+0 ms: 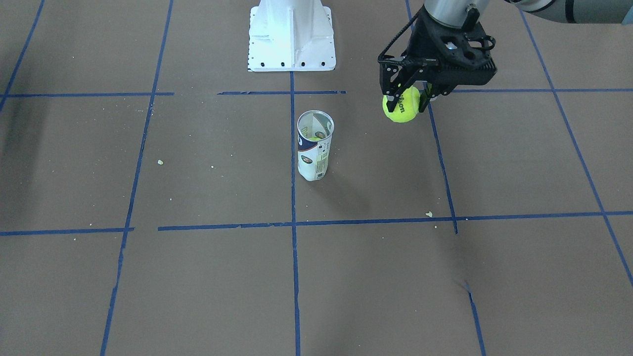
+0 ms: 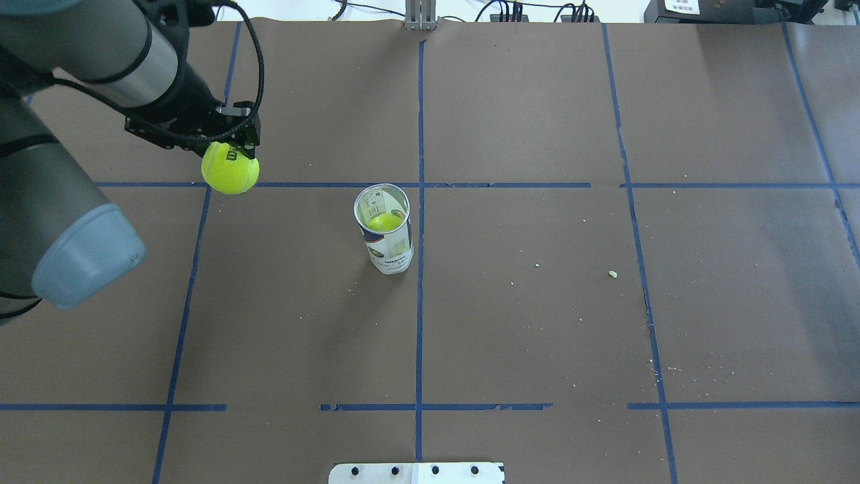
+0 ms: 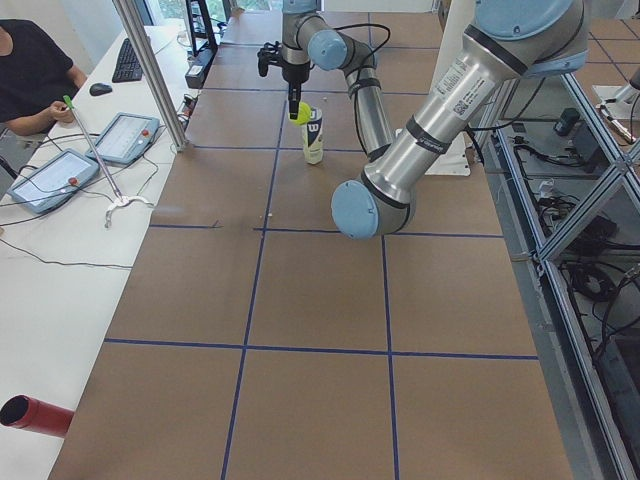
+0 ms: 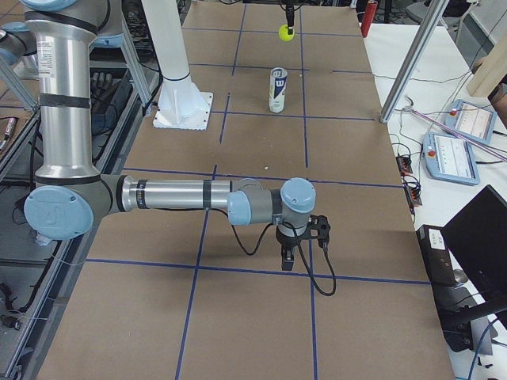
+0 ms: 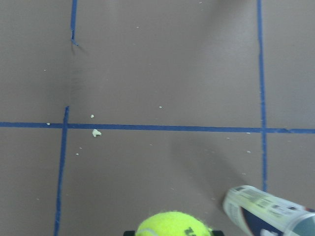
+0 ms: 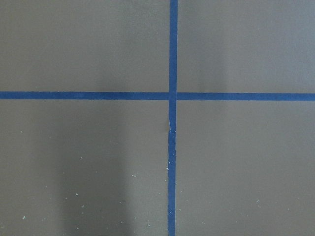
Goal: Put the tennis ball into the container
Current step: 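Lift the tennis ball with the left gripper, away from the table, then carry the ball over the clear plastic cup and open the left gripper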
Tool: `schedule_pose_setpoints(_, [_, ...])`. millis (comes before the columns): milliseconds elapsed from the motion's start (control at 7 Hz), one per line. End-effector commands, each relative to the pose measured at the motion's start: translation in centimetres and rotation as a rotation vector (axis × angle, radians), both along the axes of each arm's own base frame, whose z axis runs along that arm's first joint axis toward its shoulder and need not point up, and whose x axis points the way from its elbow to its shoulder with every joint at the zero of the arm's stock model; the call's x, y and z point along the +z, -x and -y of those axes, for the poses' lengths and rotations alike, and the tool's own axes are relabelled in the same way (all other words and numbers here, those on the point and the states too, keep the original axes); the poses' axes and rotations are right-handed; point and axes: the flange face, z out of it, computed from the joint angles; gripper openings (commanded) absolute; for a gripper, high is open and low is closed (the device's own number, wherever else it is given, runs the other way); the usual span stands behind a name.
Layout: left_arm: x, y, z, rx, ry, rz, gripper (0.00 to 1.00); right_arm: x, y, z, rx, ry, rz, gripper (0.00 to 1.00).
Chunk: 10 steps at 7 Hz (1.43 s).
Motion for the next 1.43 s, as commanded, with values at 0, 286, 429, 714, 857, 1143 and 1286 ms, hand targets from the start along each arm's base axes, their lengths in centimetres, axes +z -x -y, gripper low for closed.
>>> schedule_pose_setpoints(0, [-3.7,-7.3,-0.2,0.030,0.090,-0.028,0.00,0.0,0.0,0.0,0.000,0.000,0.000,1.00])
schedule_pose_setpoints(286, [-3.4,-10.6,-0.1,0.028,0.107,-0.066,0.00,0.0,0.0,0.0,0.000,0.000,0.000,1.00])
schedule_pose_setpoints(429, [-3.3,-11.3,-0.2,0.037,0.102,-0.071,0.00,0.0,0.0,0.0,0.000,0.000,0.000,1.00])
schedule_pose_setpoints(714, [-2.4,-12.9,0.4,0.047,0.105,-0.070,0.00,0.0,0.0,0.0,0.000,0.000,0.000,1.00])
schedule_pose_setpoints(857, [-2.4,-13.0,0.3,0.050,0.102,-0.072,0.00,0.0,0.1,0.0,-0.002,0.000,0.000,1.00])
schedule_pose_setpoints(1143, [-2.4,-12.5,0.0,0.050,0.091,-0.078,0.99,0.0,0.1,0.0,-0.002,0.000,0.000,1.00])
schedule_pose_setpoints(1286, [-2.6,-12.4,-0.1,0.052,0.085,-0.081,1.00,0.0,0.0,0.0,0.000,0.000,0.000,1.00])
